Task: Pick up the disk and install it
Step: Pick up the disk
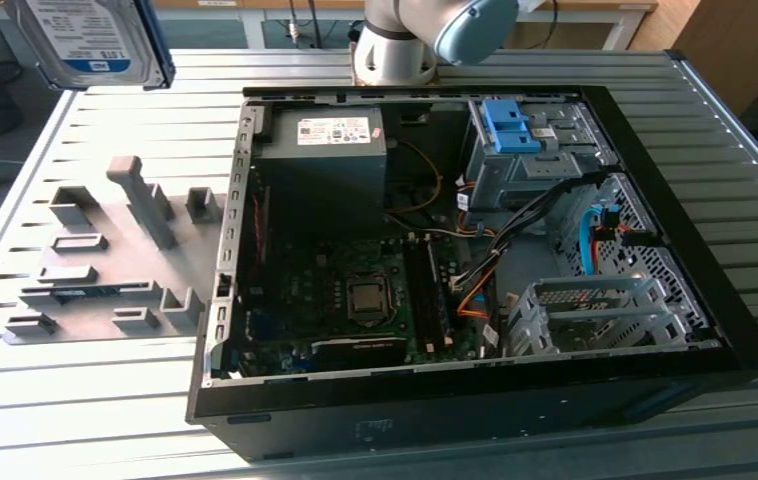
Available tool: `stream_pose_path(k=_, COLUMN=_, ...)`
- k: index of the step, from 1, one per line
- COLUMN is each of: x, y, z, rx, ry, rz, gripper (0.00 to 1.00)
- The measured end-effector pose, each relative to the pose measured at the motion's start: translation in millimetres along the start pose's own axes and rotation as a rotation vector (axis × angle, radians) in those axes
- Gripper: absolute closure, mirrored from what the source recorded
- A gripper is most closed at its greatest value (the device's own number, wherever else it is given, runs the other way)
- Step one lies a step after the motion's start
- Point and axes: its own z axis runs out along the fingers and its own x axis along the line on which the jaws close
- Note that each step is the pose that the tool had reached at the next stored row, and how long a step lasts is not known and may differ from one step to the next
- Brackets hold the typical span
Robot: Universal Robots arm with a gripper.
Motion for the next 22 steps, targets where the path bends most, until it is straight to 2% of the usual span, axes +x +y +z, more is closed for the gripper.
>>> stream_pose_path(k=22, x=-0.7, y=-19.8, z=-0.1, rx=0.0, ry=-0.0001, rz=0.0, gripper=0.64)
